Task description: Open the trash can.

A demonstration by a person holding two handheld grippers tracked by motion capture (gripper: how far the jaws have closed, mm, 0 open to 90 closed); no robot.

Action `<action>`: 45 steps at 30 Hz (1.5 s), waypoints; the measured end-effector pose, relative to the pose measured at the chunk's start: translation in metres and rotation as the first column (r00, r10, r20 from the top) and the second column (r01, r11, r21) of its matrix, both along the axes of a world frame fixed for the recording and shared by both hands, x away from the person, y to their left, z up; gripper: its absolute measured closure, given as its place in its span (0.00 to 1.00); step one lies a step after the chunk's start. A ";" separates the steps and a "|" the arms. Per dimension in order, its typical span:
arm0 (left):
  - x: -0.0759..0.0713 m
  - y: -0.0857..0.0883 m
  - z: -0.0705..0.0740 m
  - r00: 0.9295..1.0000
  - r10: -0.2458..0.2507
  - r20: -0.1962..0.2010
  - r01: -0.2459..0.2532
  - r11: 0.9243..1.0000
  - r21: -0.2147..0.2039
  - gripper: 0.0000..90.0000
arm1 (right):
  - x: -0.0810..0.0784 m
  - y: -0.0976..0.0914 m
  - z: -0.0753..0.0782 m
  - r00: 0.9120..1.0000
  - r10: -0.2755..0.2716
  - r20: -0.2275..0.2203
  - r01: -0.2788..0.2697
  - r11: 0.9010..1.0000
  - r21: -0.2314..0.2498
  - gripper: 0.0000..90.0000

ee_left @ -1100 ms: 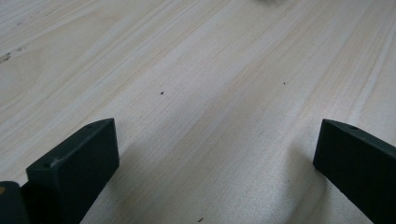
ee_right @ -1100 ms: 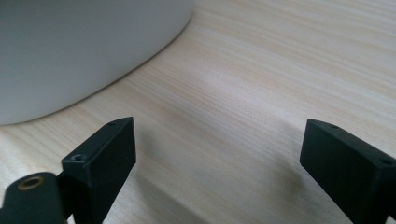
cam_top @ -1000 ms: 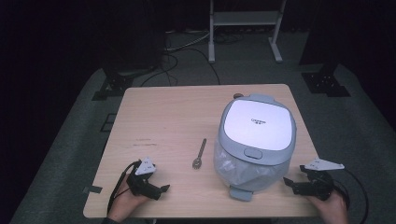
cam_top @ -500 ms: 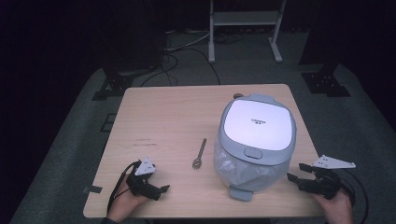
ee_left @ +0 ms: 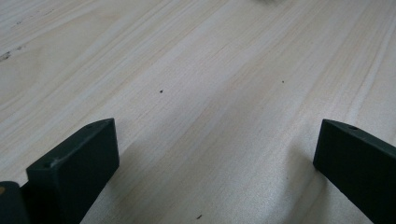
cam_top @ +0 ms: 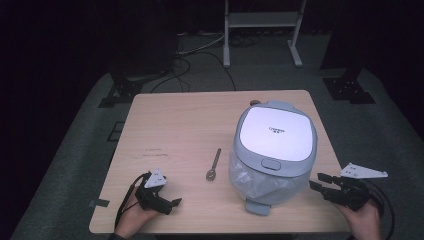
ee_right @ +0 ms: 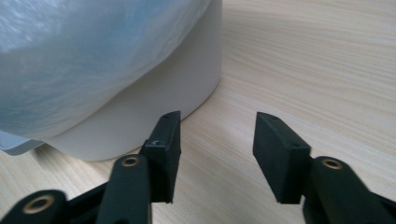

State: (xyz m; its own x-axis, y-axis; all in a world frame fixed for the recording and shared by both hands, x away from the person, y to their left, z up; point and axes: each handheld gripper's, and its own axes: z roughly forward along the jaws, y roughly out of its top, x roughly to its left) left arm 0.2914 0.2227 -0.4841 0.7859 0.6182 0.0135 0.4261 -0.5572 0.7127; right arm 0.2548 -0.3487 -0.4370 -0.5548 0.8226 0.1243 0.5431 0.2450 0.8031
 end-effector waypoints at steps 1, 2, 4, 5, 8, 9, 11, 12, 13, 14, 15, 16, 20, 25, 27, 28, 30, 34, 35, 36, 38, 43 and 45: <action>0.000 0.000 0.000 1.000 0.000 0.000 0.000 1.000 0.000 0.00 | 0.000 0.000 0.003 1.000 0.006 0.003 -0.006 1.000 0.002 0.63; 0.000 0.000 0.000 1.000 0.000 0.000 0.000 1.000 0.000 0.00 | 0.000 0.000 0.003 1.000 0.006 0.003 -0.006 1.000 0.002 0.63; 0.000 0.000 0.000 1.000 0.000 0.000 0.000 1.000 0.000 0.00 | 0.000 -0.001 0.007 1.000 0.010 0.009 -0.010 1.000 0.001 0.67; 0.000 0.000 0.000 1.000 0.000 0.000 0.000 1.000 0.000 0.00 | -0.001 -0.001 0.008 1.000 0.011 0.008 -0.011 1.000 0.005 0.69; 0.000 0.000 0.000 1.000 0.000 0.000 0.000 1.000 0.000 0.00 | -0.001 -0.001 0.013 1.000 0.021 0.015 -0.021 1.000 0.011 0.75; 0.000 0.000 0.000 1.000 0.000 0.000 0.000 1.000 0.000 0.00 | -0.001 -0.001 0.016 0.999 0.028 0.016 -0.029 0.999 0.022 0.79; 0.000 0.000 0.000 1.000 0.000 0.000 0.000 1.000 0.000 0.00 | -0.001 0.000 0.019 0.999 0.037 0.015 -0.037 0.999 0.025 0.83; 0.000 0.000 0.000 1.000 0.000 0.000 0.000 1.000 0.000 0.00 | -0.001 0.000 0.019 0.999 0.037 0.015 -0.037 0.999 0.025 0.83; 0.000 0.000 0.000 1.000 0.000 0.001 0.000 1.000 0.000 0.00 | -0.001 0.000 0.020 0.999 0.039 0.017 -0.039 0.999 0.027 0.84; 0.000 0.000 0.000 1.000 0.000 0.000 0.000 1.000 0.000 0.00 | -0.001 0.001 0.022 0.999 0.042 0.021 -0.043 0.999 0.026 0.86; 0.000 0.000 0.000 1.000 0.000 0.001 0.000 1.000 0.000 0.00 | -0.001 0.001 0.023 0.999 0.046 0.021 -0.046 0.999 0.027 0.88; 0.000 0.000 0.000 1.000 0.000 0.001 0.000 1.000 0.001 0.00 | -0.001 0.001 0.025 0.999 0.048 0.021 -0.049 0.998 0.028 0.90; 0.000 0.000 0.000 1.000 0.001 0.000 -0.001 1.000 -0.001 0.00 | -0.001 0.000 0.032 0.998 0.057 0.031 -0.058 0.998 0.032 1.00; 0.000 0.000 0.000 1.000 -0.001 -0.001 0.001 1.000 0.003 0.00 | -0.001 -0.001 0.041 0.997 0.062 0.036 -0.063 0.997 0.038 1.00; 0.000 0.000 0.000 1.000 -0.001 0.000 0.001 1.000 0.003 0.00 | -0.001 -0.002 0.045 0.997 0.068 0.034 -0.070 0.996 0.047 1.00; 0.000 0.000 0.000 1.000 -0.001 0.000 0.001 1.000 0.003 0.00 | -0.001 -0.002 0.047 0.997 0.069 0.033 -0.071 0.996 0.054 1.00; 0.000 0.000 0.000 1.000 -0.001 0.000 0.001 1.000 0.003 0.00 | -0.001 -0.002 0.050 0.997 0.068 0.027 -0.070 0.996 0.062 1.00; 0.000 0.000 0.000 1.000 -0.001 0.000 0.001 1.000 0.003 0.00 | -0.002 -0.003 0.059 0.996 0.080 0.027 -0.082 0.993 0.081 1.00; 0.000 0.000 0.000 1.000 -0.001 0.000 0.001 1.000 0.002 0.00 | -0.002 -0.003 0.061 0.996 0.082 0.028 -0.084 0.993 0.083 1.00; 0.000 0.000 0.000 1.000 -0.001 -0.001 0.001 1.000 0.003 0.00 | -0.002 -0.003 0.063 0.996 0.084 0.031 -0.086 0.993 0.084 1.00; 0.000 0.000 0.000 1.000 -0.001 -0.001 0.001 1.000 0.003 0.00 | -0.003 -0.003 0.068 0.996 0.085 0.030 -0.088 0.992 0.092 1.00; 0.000 0.000 0.000 1.000 -0.001 0.000 0.001 1.000 0.003 0.00 | -0.004 -0.003 0.079 0.994 0.104 0.042 -0.108 0.989 0.106 1.00; 0.000 0.000 0.000 1.000 -0.001 0.000 0.001 1.000 0.003 0.00 | -0.004 -0.002 0.084 0.993 0.106 0.044 -0.110 0.987 0.113 1.00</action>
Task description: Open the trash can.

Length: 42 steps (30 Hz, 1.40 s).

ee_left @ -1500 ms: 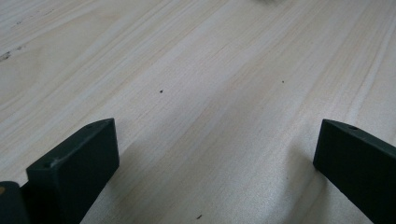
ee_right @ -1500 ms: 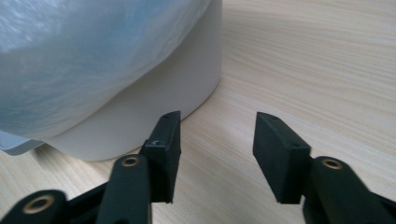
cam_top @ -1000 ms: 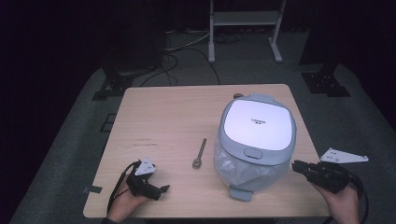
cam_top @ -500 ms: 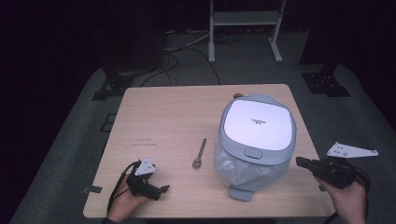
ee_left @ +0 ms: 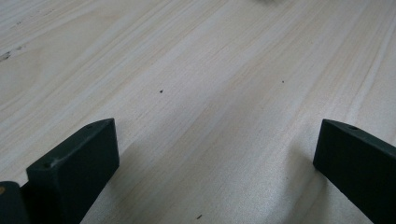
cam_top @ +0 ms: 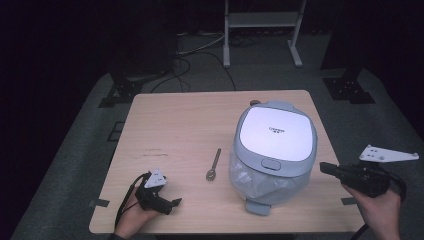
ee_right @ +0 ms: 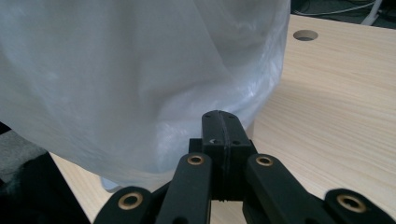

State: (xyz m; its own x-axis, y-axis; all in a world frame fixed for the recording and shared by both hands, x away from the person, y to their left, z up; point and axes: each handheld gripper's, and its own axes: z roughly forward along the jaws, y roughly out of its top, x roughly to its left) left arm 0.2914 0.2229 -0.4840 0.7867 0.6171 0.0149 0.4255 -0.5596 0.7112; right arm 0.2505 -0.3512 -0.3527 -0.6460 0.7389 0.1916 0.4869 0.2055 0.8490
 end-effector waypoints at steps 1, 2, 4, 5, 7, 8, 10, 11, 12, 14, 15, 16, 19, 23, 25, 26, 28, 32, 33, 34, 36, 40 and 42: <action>0.000 0.000 0.000 1.000 0.000 0.000 0.000 1.000 0.000 0.00 | 0.000 0.000 0.004 1.000 0.006 0.007 -0.006 1.000 0.003 1.00; 0.000 0.000 0.000 1.000 0.000 0.000 0.000 1.000 0.000 0.00 | -0.001 0.001 0.006 1.000 0.007 0.009 -0.007 1.000 0.005 1.00; 0.000 0.000 0.000 1.000 0.000 0.000 0.000 1.000 0.000 0.00 | -0.001 0.001 0.011 1.000 0.012 0.012 -0.012 1.000 0.013 1.00; 0.000 0.000 0.000 1.000 0.000 0.000 0.000 1.000 0.000 0.00 | -0.002 0.001 0.015 1.000 0.018 0.022 -0.019 1.000 0.016 1.00; 0.000 0.000 0.000 1.000 0.000 0.000 0.000 1.000 0.000 0.00 | -0.004 0.002 0.024 0.999 0.031 0.039 -0.033 0.999 0.032 1.00; 0.000 0.000 0.000 1.000 0.000 0.000 0.000 1.000 0.000 0.00 | -0.005 0.002 0.026 0.998 0.033 0.045 -0.035 0.999 0.034 1.00; 0.000 0.000 0.000 1.000 0.000 0.000 0.000 1.000 -0.001 0.00 | -0.005 0.002 0.029 0.998 0.037 0.048 -0.039 0.998 0.042 1.00; 0.000 0.000 0.000 1.000 0.001 0.001 -0.001 1.000 -0.002 0.00 | -0.006 0.003 0.031 0.998 0.042 0.053 -0.044 0.998 0.047 1.00; 0.000 0.000 0.000 1.000 0.000 0.001 0.000 1.000 -0.001 0.00 | -0.007 0.003 0.035 0.997 0.046 0.059 -0.049 0.997 0.053 1.00; 0.000 0.000 0.000 1.000 0.001 0.001 -0.001 1.000 -0.002 0.00 | -0.009 0.004 0.044 0.995 0.060 0.074 -0.064 0.996 0.061 1.00; 0.000 0.000 0.000 1.000 0.001 0.001 -0.001 1.000 -0.002 0.00 | -0.009 0.004 0.044 0.995 0.060 0.074 -0.064 0.996 0.061 1.00; 0.000 0.000 0.000 1.000 0.001 0.001 -0.001 1.000 -0.002 0.00 | -0.011 0.005 0.050 0.994 0.069 0.088 -0.075 0.995 0.066 1.00; 0.000 0.000 0.000 1.000 0.001 0.001 -0.001 1.000 -0.002 0.00 | -0.014 0.005 0.057 0.992 0.080 0.100 -0.088 0.993 0.074 1.00; 0.000 0.000 0.000 1.000 0.001 0.001 -0.001 1.000 -0.002 0.00 | -0.017 0.008 0.068 0.986 0.105 0.127 -0.116 0.990 0.084 1.00; 0.000 0.000 0.000 1.000 0.001 0.001 -0.001 1.000 -0.002 0.00 | -0.019 0.010 0.073 0.983 0.118 0.137 -0.131 0.987 0.091 1.00; 0.000 0.000 0.000 1.000 0.001 0.001 -0.001 1.000 -0.002 0.00 | -0.019 0.012 0.077 0.981 0.129 0.146 -0.144 0.985 0.096 1.00; 0.000 0.000 0.000 1.000 0.001 0.001 -0.001 1.000 -0.002 0.00 | -0.020 0.014 0.081 0.978 0.144 0.154 -0.160 0.982 0.102 1.00; 0.000 0.000 0.000 1.000 0.001 0.001 -0.001 1.000 -0.002 0.00 | -0.020 0.021 0.087 0.969 0.177 0.174 -0.199 0.973 0.118 1.00; 0.000 0.000 0.000 1.000 0.001 0.001 -0.001 1.000 -0.002 0.00 | -0.019 0.023 0.088 0.967 0.185 0.172 -0.208 0.971 0.122 1.00; 0.000 0.000 0.000 1.000 0.001 0.001 -0.001 1.000 -0.002 0.00 | -0.019 0.025 0.089 0.966 0.192 0.174 -0.215 0.969 0.122 1.00; 0.000 0.000 0.000 1.000 0.001 0.001 -0.001 1.000 -0.002 0.00 | -0.017 0.030 0.090 0.962 0.208 0.177 -0.231 0.966 0.121 1.00; 0.000 0.000 0.000 1.000 0.001 0.001 -0.001 1.000 -0.002 0.00 | -0.014 0.042 0.092 0.955 0.236 0.179 -0.259 0.959 0.114 1.00; 0.000 0.000 0.000 1.000 0.000 0.001 0.000 1.000 -0.002 0.00 | -0.012 0.047 0.093 0.951 0.253 0.177 -0.275 0.955 0.114 1.00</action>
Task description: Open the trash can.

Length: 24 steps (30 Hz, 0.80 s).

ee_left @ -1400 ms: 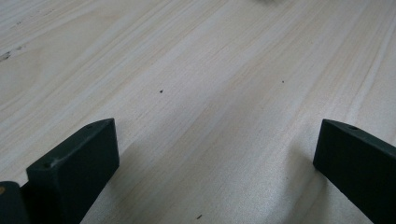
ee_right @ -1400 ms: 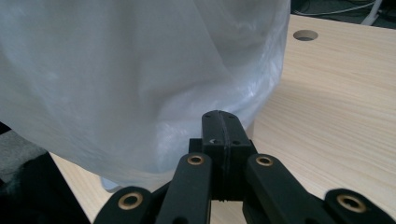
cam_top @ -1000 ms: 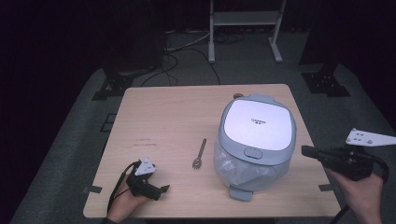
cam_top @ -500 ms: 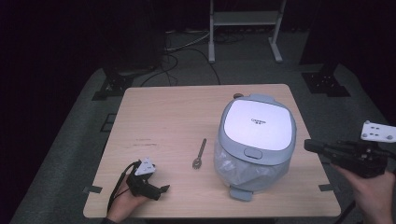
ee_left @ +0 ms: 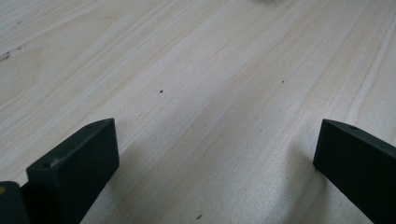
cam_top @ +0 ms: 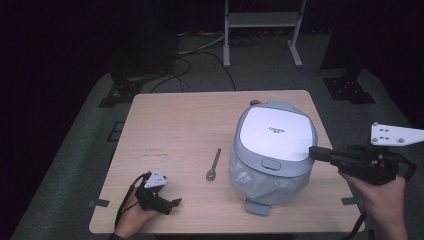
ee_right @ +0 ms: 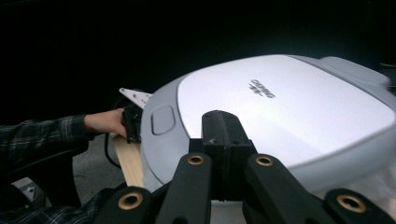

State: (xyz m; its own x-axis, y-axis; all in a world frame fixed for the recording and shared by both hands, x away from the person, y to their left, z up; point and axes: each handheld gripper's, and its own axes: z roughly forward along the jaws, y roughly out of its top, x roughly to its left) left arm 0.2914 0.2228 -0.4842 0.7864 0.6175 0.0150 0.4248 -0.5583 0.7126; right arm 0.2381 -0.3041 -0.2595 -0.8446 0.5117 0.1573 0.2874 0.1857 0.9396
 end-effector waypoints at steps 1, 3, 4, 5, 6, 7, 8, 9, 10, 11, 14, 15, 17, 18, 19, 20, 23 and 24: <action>0.000 0.000 0.000 1.000 0.000 0.000 0.000 1.000 0.000 0.00 | 0.000 0.003 0.001 1.000 0.007 -0.001 -0.007 1.000 0.001 1.00; 0.000 0.000 0.000 1.000 0.000 0.000 0.000 1.000 0.000 0.00 | 0.002 0.009 0.001 1.000 0.023 0.003 -0.023 1.000 -0.005 1.00; 0.000 0.000 0.000 1.000 0.000 0.000 0.000 1.000 0.000 0.00 | 0.002 0.012 0.002 1.000 0.028 0.001 -0.028 1.000 -0.007 1.00; 0.000 0.000 0.000 1.000 0.000 0.000 0.000 1.000 0.000 0.00 | 0.002 0.015 0.002 0.999 0.036 -0.001 -0.036 0.999 -0.009 1.00; 0.000 0.000 0.000 1.000 0.000 0.000 0.000 1.000 0.000 0.00 | 0.003 0.018 0.003 0.999 0.044 -0.001 -0.044 0.999 -0.013 1.00; 0.000 0.000 0.000 1.000 0.000 0.000 0.000 1.000 0.000 0.00 | 0.003 0.021 0.003 0.999 0.050 -0.001 -0.050 0.999 -0.015 1.00; 0.000 0.000 0.000 1.000 0.000 0.000 0.000 1.000 0.000 0.00 | 0.003 0.024 0.003 0.998 0.055 -0.001 -0.055 0.998 -0.017 1.00; 0.000 0.000 0.000 1.000 0.000 0.000 0.000 1.000 0.000 0.00 | 0.004 0.027 0.003 0.998 0.061 -0.002 -0.061 0.998 -0.020 1.00; 0.000 0.000 0.000 1.000 0.000 0.000 0.000 1.000 0.000 0.00 | 0.004 0.029 0.003 0.998 0.065 -0.004 -0.065 0.998 -0.024 1.00; 0.000 0.000 0.000 1.000 0.000 0.000 0.000 1.000 0.000 0.00 | 0.004 0.032 0.003 0.998 0.070 -0.006 -0.070 0.997 -0.028 1.00; 0.000 0.000 0.000 1.000 0.000 0.000 0.000 1.000 0.000 0.00 | 0.004 0.040 0.002 0.996 0.088 -0.010 -0.089 0.995 -0.044 1.00; 0.000 0.000 0.000 1.000 0.000 0.000 0.000 1.000 0.000 0.00 | 0.004 0.042 0.001 0.996 0.094 -0.012 -0.094 0.994 -0.050 1.00; 0.000 0.000 0.000 1.000 0.000 0.000 0.000 1.000 0.000 0.00 | 0.004 0.047 0.000 0.995 0.102 -0.017 -0.102 0.993 -0.061 1.00; 0.000 0.000 0.000 1.000 0.000 0.000 0.000 1.000 0.000 0.00 | 0.004 0.049 0.000 0.994 0.105 -0.020 -0.106 0.992 -0.067 1.00; 0.000 0.000 0.000 1.000 0.000 0.000 0.000 1.000 0.000 0.00 | 0.004 0.051 0.000 0.994 0.109 -0.021 -0.110 0.991 -0.071 1.00; 0.000 0.000 0.000 1.000 0.000 0.000 0.000 1.000 0.000 0.00 | 0.004 0.053 -0.001 0.994 0.109 -0.021 -0.111 0.991 -0.074 1.00; 0.000 0.000 0.000 1.000 0.000 0.000 0.000 1.000 0.000 0.00 | 0.003 0.056 -0.001 0.993 0.114 -0.028 -0.116 0.990 -0.086 1.00; 0.000 0.000 0.000 1.000 0.000 0.000 0.000 1.000 0.000 0.00 | 0.003 0.057 -0.002 0.993 0.115 -0.030 -0.117 0.989 -0.088 1.00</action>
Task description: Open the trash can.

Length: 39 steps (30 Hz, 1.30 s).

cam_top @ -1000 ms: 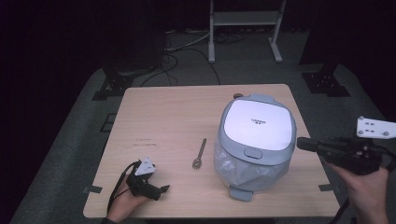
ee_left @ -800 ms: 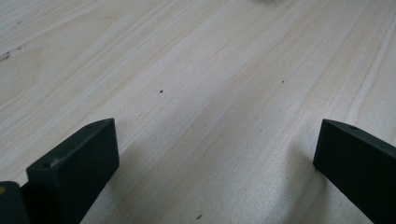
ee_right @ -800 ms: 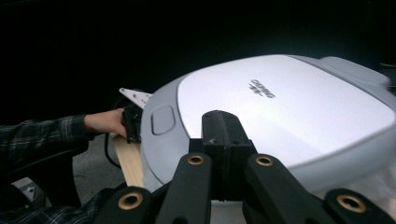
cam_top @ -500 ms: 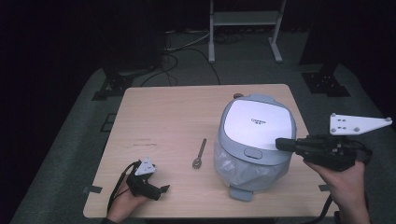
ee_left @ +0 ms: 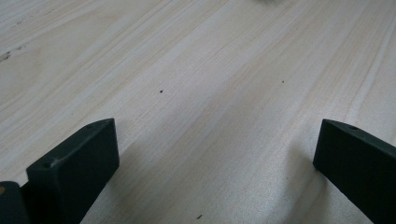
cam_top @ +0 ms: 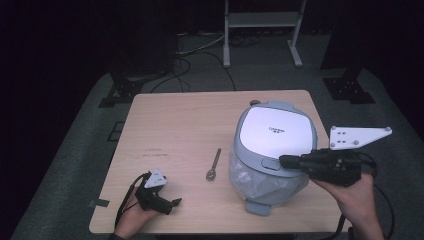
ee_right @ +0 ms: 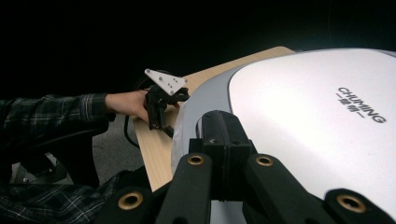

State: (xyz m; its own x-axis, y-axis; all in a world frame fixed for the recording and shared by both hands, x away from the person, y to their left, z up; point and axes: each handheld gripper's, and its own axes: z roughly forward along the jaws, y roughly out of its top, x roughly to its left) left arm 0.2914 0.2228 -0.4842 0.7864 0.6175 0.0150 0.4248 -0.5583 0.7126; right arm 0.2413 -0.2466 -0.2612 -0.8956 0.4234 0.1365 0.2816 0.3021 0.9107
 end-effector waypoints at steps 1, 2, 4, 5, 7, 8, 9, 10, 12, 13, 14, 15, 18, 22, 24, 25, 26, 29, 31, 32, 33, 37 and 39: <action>0.000 0.000 0.000 1.000 0.000 0.000 0.000 1.000 0.000 0.00 | 0.000 0.000 0.000 1.000 0.000 0.000 0.000 1.000 0.000 1.00; 0.000 0.000 0.000 1.000 0.000 0.000 0.000 1.000 0.000 0.00 | 0.000 0.001 0.000 1.000 0.002 0.001 -0.002 1.000 -0.005 1.00; 0.000 0.000 0.000 1.000 0.000 0.000 0.000 1.000 0.000 0.00 | 0.000 0.003 0.000 1.000 0.003 0.002 -0.003 1.000 -0.016 1.00; 0.000 0.000 0.000 1.000 0.000 0.000 0.000 1.000 0.000 0.00 | -0.001 0.004 -0.001 1.000 0.002 0.003 -0.002 1.000 -0.020 1.00; 0.000 0.000 0.000 1.000 0.000 0.000 0.000 1.000 0.000 0.00 | -0.001 0.006 -0.001 1.000 0.000 0.005 0.000 1.000 -0.031 1.00; 0.000 0.000 0.000 1.000 0.000 0.000 0.000 1.000 0.000 0.00 | -0.001 0.006 -0.001 1.000 0.000 0.003 0.000 0.999 -0.036 1.00; 0.000 0.000 0.000 1.000 0.000 0.000 0.000 1.000 0.000 0.00 | -0.001 0.007 -0.001 1.000 0.000 0.003 0.001 0.999 -0.037 1.00; 0.000 0.000 0.000 1.000 0.000 0.000 0.000 1.000 0.000 0.00 | -0.002 0.007 -0.001 1.000 -0.002 0.006 0.002 0.999 -0.043 1.00; 0.000 0.000 0.000 1.000 0.000 0.000 0.000 1.000 0.000 0.00 | -0.002 0.008 -0.001 1.000 -0.005 0.007 0.005 0.999 -0.050 1.00; 0.000 0.000 0.000 1.000 0.000 0.000 0.000 1.000 0.000 0.00 | -0.002 0.008 -0.001 1.000 -0.007 0.008 0.007 0.999 -0.053 1.00; 0.000 0.000 0.000 1.000 0.000 0.000 0.000 1.000 0.000 0.00 | -0.001 0.008 -0.001 1.000 -0.006 0.008 0.007 0.999 -0.052 1.00; 0.000 0.000 0.000 1.000 0.000 0.000 0.000 1.000 0.000 0.00 | -0.001 0.008 -0.001 1.000 -0.006 0.007 0.006 0.999 -0.052 1.00; 0.000 0.000 0.000 1.000 0.000 0.000 0.000 1.000 0.000 0.00 | -0.002 0.008 -0.001 1.000 -0.009 0.006 0.009 0.998 -0.057 1.00; 0.000 0.000 0.000 1.000 0.000 0.000 0.000 1.000 0.000 0.00 | -0.002 0.009 -0.001 1.000 -0.013 0.007 0.013 0.998 -0.066 1.00; 0.000 0.000 0.000 1.000 0.000 0.000 0.000 1.000 0.000 0.00 | -0.003 0.009 -0.001 1.000 -0.017 -0.001 0.017 0.997 -0.077 1.00; 0.000 0.000 0.000 1.000 0.000 0.000 0.000 1.000 0.000 0.00 | -0.003 0.009 -0.001 1.000 -0.019 0.001 0.019 0.997 -0.077 1.00; 0.000 0.000 0.000 1.000 0.000 0.000 0.000 1.000 0.000 0.00 | -0.003 0.009 -0.001 1.000 -0.019 0.001 0.019 0.997 -0.077 1.00; 0.000 0.000 0.000 1.000 0.000 0.000 0.000 1.000 0.000 0.00 | -0.004 0.010 -0.001 1.000 -0.019 0.004 0.020 0.997 -0.080 1.00; 0.000 0.000 0.000 1.000 0.000 0.000 0.000 1.000 0.000 0.00 | -0.004 0.010 -0.001 1.000 -0.020 0.003 0.020 0.997 -0.080 1.00; 0.000 0.000 0.000 1.000 0.000 0.000 0.000 1.000 0.000 0.00 | -0.004 0.010 -0.001 1.000 -0.020 0.004 0.020 0.997 -0.081 1.00; 0.000 0.000 0.000 1.000 0.000 0.000 0.000 1.000 0.000 0.00 | -0.004 0.010 -0.001 1.000 -0.020 0.004 0.020 0.996 -0.082 1.00; 0.000 0.000 0.000 1.000 0.000 0.000 0.000 1.000 0.000 0.00 | -0.004 0.010 -0.001 1.000 -0.022 0.008 0.022 0.996 -0.084 1.00; 0.000 0.000 0.000 1.000 0.000 0.000 0.000 1.000 0.000 0.00 | -0.005 0.012 -0.002 1.000 -0.019 0.014 0.020 0.996 -0.088 1.00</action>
